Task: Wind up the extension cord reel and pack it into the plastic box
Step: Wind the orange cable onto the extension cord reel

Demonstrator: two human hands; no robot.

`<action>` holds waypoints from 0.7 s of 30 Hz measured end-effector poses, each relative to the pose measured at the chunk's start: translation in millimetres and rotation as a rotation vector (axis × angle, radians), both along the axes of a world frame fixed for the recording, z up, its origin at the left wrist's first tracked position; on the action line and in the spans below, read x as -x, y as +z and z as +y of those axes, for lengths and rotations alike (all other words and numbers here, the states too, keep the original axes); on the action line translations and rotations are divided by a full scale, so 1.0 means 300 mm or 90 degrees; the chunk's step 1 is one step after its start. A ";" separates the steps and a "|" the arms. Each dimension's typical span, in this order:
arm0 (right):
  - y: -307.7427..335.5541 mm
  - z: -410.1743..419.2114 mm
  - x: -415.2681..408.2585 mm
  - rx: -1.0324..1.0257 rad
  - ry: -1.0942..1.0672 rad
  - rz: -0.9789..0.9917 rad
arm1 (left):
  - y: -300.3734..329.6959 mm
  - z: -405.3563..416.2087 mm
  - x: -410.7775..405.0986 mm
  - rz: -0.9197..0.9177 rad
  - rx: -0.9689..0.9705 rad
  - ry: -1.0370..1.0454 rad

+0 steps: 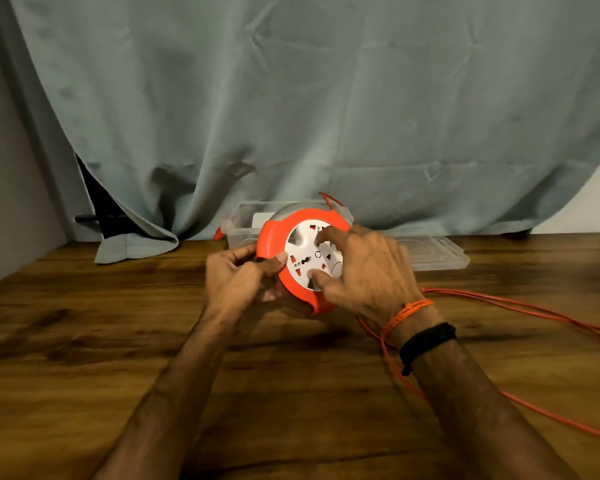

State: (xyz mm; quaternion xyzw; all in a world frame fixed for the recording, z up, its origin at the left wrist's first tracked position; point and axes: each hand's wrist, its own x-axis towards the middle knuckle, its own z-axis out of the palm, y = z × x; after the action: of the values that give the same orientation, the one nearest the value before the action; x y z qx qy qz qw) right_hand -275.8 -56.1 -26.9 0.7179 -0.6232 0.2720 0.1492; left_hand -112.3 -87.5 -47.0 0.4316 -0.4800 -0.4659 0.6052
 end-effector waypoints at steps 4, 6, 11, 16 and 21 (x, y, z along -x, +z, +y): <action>-0.007 -0.008 0.008 -0.042 0.062 0.058 | 0.001 0.002 0.001 0.006 -0.002 -0.011; -0.016 -0.019 0.008 -0.054 0.075 0.084 | 0.003 0.001 -0.001 -0.003 -0.001 -0.016; -0.034 -0.034 0.021 -0.053 0.051 0.123 | -0.004 -0.003 0.000 -0.064 0.006 -0.020; -0.043 -0.039 0.019 -0.021 0.069 0.119 | -0.004 0.001 -0.002 -0.065 0.011 -0.023; -0.061 -0.041 -0.016 0.049 -0.033 -0.196 | -0.010 0.000 0.017 -0.075 0.031 -0.018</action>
State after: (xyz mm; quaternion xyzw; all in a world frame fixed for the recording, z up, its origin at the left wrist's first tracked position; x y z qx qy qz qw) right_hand -271.1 -68.4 -45.1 0.6451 -0.6463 0.3983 0.0865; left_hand -117.4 -87.4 -50.0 0.4366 -0.5318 -0.4364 0.5798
